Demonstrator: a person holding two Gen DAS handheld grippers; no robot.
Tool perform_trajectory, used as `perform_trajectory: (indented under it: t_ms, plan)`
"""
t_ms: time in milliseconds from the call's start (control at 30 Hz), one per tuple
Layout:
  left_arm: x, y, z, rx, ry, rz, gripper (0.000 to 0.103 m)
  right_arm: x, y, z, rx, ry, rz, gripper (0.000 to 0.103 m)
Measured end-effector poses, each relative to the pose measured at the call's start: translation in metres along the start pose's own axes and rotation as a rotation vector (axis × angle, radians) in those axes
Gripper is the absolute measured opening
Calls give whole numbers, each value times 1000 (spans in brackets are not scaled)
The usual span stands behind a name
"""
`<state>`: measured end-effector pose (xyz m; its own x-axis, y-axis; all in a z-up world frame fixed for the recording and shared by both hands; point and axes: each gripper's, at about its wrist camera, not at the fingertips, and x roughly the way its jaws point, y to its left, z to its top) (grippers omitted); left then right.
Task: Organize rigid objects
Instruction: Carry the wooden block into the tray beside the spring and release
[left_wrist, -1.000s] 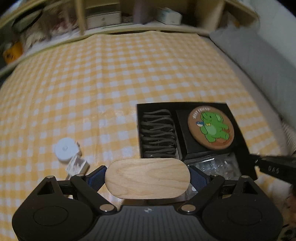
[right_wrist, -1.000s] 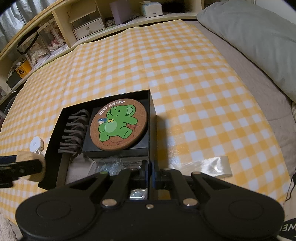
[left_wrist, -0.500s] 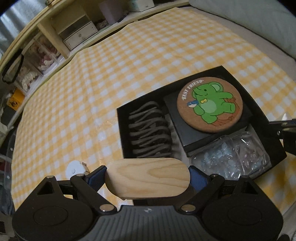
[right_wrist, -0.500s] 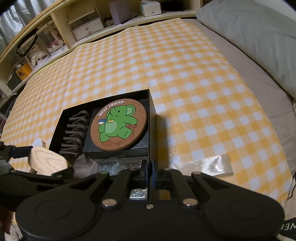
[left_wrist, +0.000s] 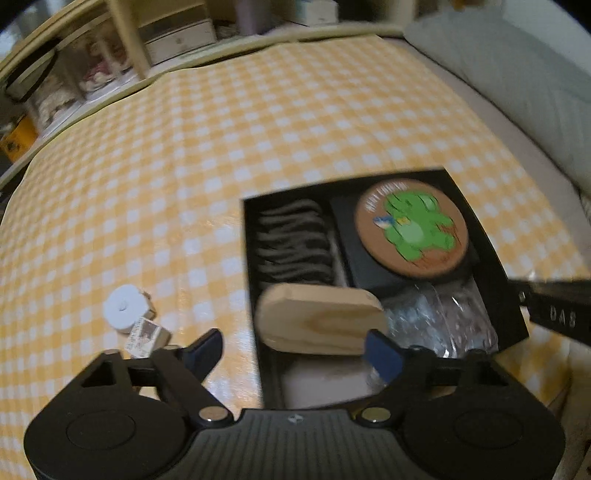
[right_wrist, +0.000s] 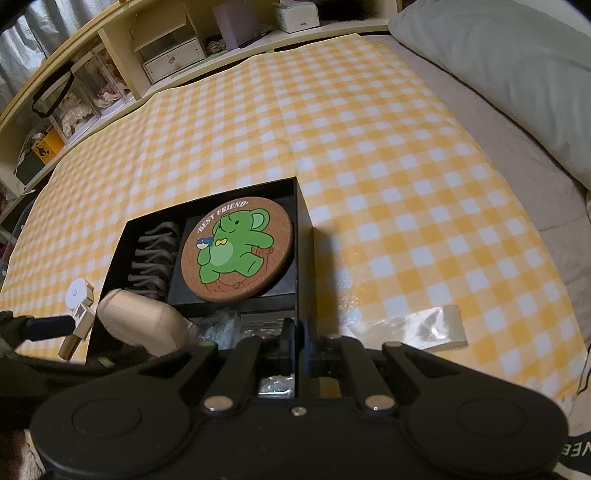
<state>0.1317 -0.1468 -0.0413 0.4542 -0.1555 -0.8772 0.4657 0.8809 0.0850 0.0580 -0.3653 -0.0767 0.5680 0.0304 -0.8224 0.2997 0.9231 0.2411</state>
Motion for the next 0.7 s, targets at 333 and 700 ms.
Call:
perform_trajectory:
  t_ms: [333,700]
  plan:
    - [15,44,5,-124,-5,46,56,0,0,0,-1,0,-2,6]
    - [20,35,13,-82,-104,126,57,1,0,0,-6,3,-6,6]
